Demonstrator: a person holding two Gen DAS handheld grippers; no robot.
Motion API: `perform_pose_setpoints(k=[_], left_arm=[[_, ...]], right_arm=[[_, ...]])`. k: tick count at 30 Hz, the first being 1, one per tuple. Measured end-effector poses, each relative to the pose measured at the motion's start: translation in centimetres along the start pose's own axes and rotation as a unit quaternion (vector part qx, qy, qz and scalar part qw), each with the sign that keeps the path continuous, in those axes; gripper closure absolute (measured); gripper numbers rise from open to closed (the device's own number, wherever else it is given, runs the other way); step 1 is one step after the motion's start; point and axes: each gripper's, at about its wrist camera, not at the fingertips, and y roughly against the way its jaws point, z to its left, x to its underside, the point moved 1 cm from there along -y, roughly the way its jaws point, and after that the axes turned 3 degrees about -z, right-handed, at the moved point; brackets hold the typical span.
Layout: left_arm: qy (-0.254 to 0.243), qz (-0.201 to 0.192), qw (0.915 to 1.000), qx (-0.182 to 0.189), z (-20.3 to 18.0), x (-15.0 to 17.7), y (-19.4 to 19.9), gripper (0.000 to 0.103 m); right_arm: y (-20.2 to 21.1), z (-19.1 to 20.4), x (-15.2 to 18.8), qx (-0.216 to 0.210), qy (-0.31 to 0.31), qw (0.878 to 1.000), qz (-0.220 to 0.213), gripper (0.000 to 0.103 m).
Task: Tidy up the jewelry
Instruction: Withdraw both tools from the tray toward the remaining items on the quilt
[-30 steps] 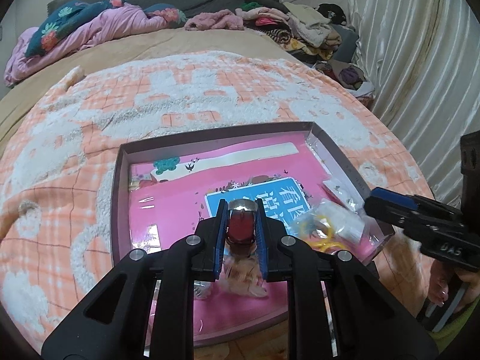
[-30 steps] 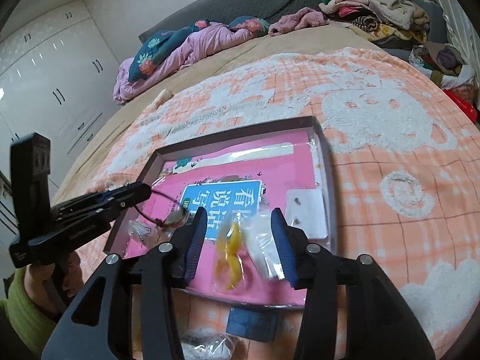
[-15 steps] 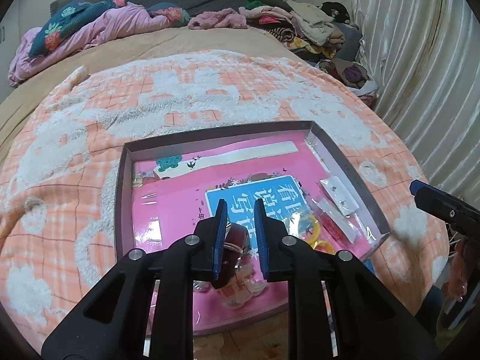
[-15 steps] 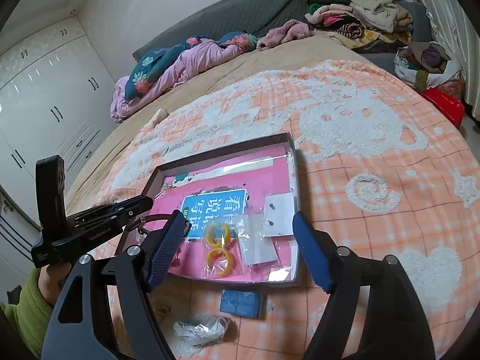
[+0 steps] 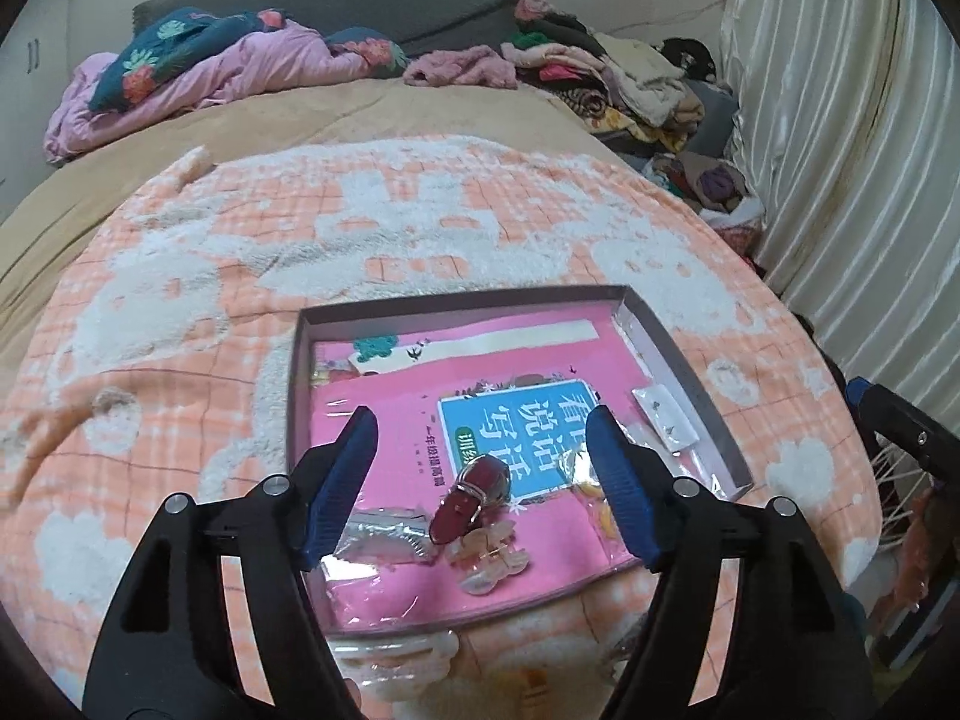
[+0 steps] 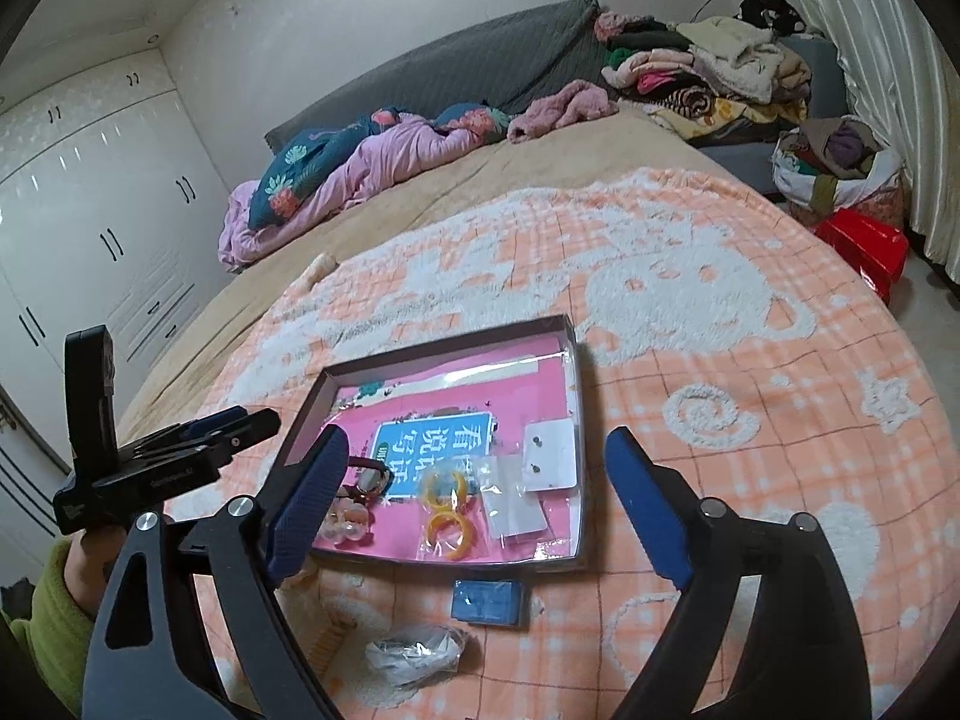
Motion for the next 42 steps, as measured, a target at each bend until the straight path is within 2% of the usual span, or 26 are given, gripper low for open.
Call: perform_pose_setpoints(k=[1,2,8,23,42], left_arm=[[0.006,-0.004,1.0000,0.000,0.2,-0.1,0.5,0.024],[0.012,-0.007,0.9999,-0.001,0.4,-0.2,0.9,0.018],[0.011,-0.036,0.9993,-0.008,0.4,-0.8,3.9,0.010],[0.013,-0.074,0.9972,-0.002,0.9,-0.3,9.2,0.010],[0.017,-0.114,0.9932,-0.015,1.9,1.5,15.2,0.010]], right_arm=[[0.3,0.2,-0.1,0.001,0.002,1.000,-0.002,0.017],[0.5,0.3,-0.1,0.001,0.005,1.000,-0.004,0.017],[1.8,1.4,-0.3,0.007,0.017,1.000,-0.019,0.016],[6.1,4.5,-1.1,-0.006,0.049,0.997,-0.062,0.016],[9.9,8.8,-0.2,-0.027,0.093,0.992,-0.082,0.016]])
